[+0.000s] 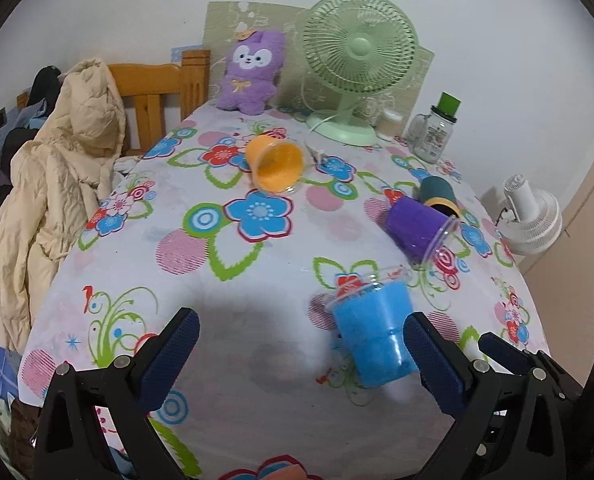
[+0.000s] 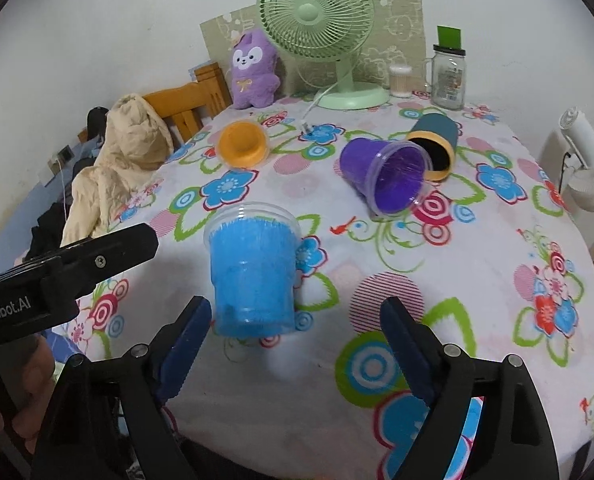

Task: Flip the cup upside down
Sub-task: 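Close the left tool on the blue cup while the right tool opens and releases it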

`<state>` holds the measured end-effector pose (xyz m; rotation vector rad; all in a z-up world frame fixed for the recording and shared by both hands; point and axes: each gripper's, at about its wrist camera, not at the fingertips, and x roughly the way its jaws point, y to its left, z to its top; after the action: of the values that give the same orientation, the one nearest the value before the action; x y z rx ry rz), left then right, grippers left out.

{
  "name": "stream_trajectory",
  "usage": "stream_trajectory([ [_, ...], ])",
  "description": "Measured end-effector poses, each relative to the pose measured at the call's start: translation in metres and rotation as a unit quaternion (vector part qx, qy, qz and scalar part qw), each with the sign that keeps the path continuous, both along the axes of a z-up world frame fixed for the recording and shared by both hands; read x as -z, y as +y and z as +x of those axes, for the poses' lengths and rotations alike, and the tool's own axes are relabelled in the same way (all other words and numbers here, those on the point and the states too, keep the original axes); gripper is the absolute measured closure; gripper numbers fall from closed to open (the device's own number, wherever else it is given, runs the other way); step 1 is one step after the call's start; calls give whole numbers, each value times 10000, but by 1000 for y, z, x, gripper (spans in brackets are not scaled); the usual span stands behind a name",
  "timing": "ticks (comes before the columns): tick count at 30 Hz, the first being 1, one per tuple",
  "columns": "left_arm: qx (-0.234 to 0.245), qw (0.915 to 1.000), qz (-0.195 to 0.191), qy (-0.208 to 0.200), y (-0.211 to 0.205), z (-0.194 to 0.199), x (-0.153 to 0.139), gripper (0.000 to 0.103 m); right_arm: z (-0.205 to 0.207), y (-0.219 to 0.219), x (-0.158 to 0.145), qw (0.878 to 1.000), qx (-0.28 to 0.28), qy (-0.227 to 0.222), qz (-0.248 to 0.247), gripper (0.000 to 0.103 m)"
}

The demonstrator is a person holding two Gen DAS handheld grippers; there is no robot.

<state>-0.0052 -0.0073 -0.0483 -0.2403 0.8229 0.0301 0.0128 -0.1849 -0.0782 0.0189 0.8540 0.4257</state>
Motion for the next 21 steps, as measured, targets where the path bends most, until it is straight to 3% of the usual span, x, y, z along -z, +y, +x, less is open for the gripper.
stream_trajectory([
  [21, 300, 9994, 159, -31, -48, 0, -5, 0, -14, -39, -15, 9993, 308, -155, -111, 13],
])
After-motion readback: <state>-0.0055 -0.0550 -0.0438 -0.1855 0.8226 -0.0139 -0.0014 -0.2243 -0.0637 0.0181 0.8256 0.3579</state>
